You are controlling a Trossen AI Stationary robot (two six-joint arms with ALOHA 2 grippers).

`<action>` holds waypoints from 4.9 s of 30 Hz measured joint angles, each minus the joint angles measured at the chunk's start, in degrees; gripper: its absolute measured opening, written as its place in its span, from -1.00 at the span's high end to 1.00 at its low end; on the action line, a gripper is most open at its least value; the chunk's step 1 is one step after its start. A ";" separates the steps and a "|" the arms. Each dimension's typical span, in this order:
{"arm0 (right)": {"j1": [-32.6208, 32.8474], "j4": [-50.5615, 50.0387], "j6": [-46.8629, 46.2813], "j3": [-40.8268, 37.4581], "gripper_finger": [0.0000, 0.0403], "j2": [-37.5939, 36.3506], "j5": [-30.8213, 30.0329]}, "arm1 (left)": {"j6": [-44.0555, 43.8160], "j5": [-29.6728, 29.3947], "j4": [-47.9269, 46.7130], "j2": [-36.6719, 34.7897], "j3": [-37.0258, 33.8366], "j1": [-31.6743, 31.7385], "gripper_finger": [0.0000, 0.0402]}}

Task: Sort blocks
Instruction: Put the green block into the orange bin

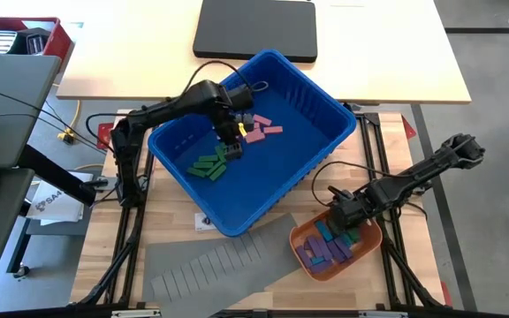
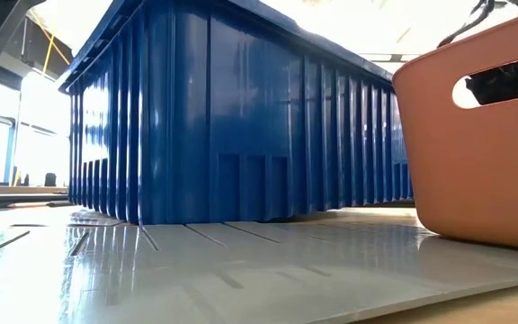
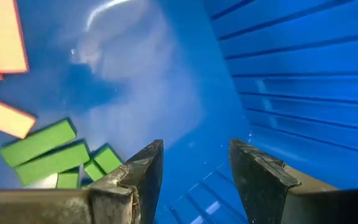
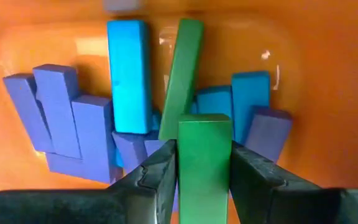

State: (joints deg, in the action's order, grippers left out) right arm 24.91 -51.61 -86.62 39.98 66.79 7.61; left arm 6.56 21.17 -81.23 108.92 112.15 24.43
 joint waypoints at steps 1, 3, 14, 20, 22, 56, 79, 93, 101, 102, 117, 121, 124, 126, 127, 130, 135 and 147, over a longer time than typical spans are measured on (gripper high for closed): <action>0.00 0.14 0.75 -0.16 0.40 0.09 -0.07 | -0.18 -0.04 0.03 0.01 -0.63 -0.16 0.13; 0.00 0.10 1.54 -0.82 0.37 0.42 -0.04 | -0.29 -0.03 0.12 0.07 -1.24 -0.49 0.13; -0.21 0.30 1.65 0.20 -0.06 0.81 1.92 | -1.89 0.13 -0.01 0.02 -1.56 -1.36 0.13; 1.13 -1.56 3.74 9.89 -0.05 -2.61 -2.68 | -11.74 -2.43 -0.14 -0.02 -4.17 -0.34 0.13; 1.20 -4.45 4.08 13.97 -0.05 -3.11 -5.75 | -15.20 -2.87 -0.05 -0.02 -7.02 0.55 0.11; -10.69 -15.96 22.61 28.62 -0.05 -3.13 -25.85 | -19.88 -12.90 21.43 0.02 -38.39 4.65 0.53; -10.87 -9.61 22.17 28.62 -0.05 -3.36 -20.90 | -13.05 -13.46 20.93 -0.11 -30.37 4.00 0.84; -18.35 -5.34 40.80 43.86 -0.05 -4.18 -21.04 | -6.29 -1.43 11.29 -1.42 -0.74 3.66 0.84; -24.46 9.35 52.26 45.82 -0.05 -3.41 -18.92 | -13.35 12.41 28.90 -1.42 12.98 2.31 0.84; -25.19 10.70 53.08 45.82 -0.05 -2.95 -18.44 | -15.16 13.67 32.02 -1.42 13.99 2.12 0.84; -31.06 27.60 62.86 45.82 -0.05 1.85 -16.51 | -34.46 21.81 60.00 -1.40 15.11 -1.07 0.84; -32.33 28.57 63.53 45.81 -0.02 1.88 -13.13 | -34.46 21.67 60.09 -1.40 15.14 -2.08 0.84; -32.69 29.22 63.03 45.81 0.13 2.13 -11.52 | -34.44 21.55 60.00 -1.38 15.14 -2.55 0.84; -32.74 29.50 63.00 45.80 0.30 2.21 -10.29 | -34.43 21.22 59.77 -1.38 15.14 -2.77 0.83; -32.74 29.60 62.98 45.80 0.41 2.18 -10.11 | -34.44 20.79 59.70 -1.38 15.14 -2.81 0.83; -32.74 29.57 62.12 45.80 0.75 2.18 -10.19 | -33.95 19.92 59.09 -1.38 15.14 -2.80 0.78; -31.66 27.02 58.42 45.78 0.77 1.02 -10.57 | -31.42 20.90 54.95 -1.38 15.18 -1.64 0.53; -12.92 -2.58 32.73 38.78 0.77 -4.62 -2.27 | -23.82 20.27 32.82 -1.79 15.16 5.99 0.23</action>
State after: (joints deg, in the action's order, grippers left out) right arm 11.99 -54.19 -53.89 78.76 62.17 5.34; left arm -17.25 41.44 -48.41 107.13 127.31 30.41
